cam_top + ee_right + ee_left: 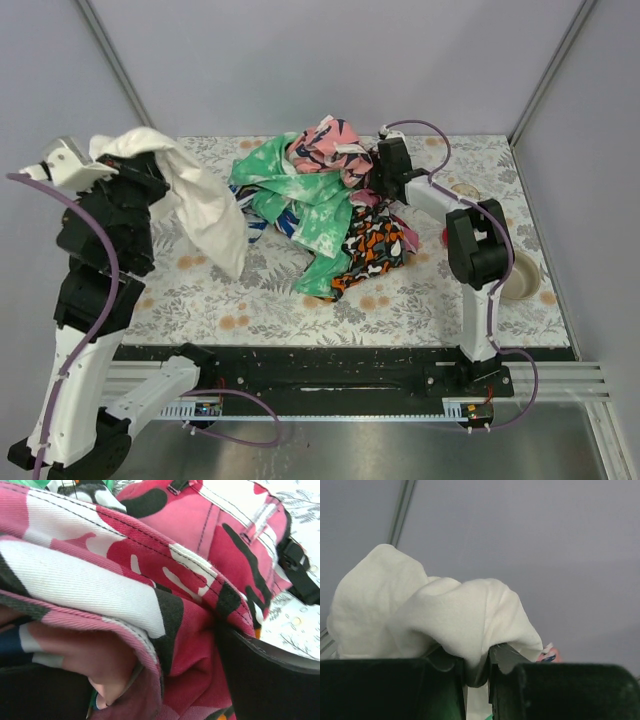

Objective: Pick out a specific cloth from the pile

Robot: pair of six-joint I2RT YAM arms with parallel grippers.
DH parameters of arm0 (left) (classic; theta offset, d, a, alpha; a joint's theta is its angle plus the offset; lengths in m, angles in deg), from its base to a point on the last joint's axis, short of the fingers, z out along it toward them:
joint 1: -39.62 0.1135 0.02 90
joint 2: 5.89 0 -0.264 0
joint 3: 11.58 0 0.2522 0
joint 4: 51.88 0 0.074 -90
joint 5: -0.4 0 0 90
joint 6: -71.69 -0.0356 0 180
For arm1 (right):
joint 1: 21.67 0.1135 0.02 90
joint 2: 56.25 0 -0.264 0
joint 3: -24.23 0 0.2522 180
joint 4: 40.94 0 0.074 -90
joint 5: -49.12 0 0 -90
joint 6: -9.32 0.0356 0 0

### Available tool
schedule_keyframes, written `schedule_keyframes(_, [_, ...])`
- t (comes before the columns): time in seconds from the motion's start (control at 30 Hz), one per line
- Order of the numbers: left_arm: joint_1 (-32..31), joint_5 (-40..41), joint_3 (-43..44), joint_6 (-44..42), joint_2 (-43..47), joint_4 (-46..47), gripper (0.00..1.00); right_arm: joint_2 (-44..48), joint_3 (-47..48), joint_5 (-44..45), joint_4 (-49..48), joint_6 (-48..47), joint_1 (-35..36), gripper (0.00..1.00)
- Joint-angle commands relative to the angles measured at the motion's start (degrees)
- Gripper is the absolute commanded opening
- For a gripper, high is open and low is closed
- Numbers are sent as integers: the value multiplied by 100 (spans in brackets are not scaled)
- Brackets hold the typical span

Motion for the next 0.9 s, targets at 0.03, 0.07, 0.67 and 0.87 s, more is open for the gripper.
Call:
schedule_keyframes(0.03, [9, 1012, -1055, 941, 513, -469, 0, 1095, -521, 125, 833, -158, -10, 99])
schedule_keyframes(0.07, [9, 1187, -1161, 1134, 566, -671, 0, 1271, -609, 151, 824, -158, -10, 99])
schedule_keyframes(0.67, [18, 1874, -697, 2437, 830, -2976, 0, 4804, -2727, 1513, 692, 343, -10, 100])
schedule_keyframes(0.87, [9, 1927, -871, 2366, 637, -2827, 0, 5973, -3562, 1619, 552, 651, -10, 99])
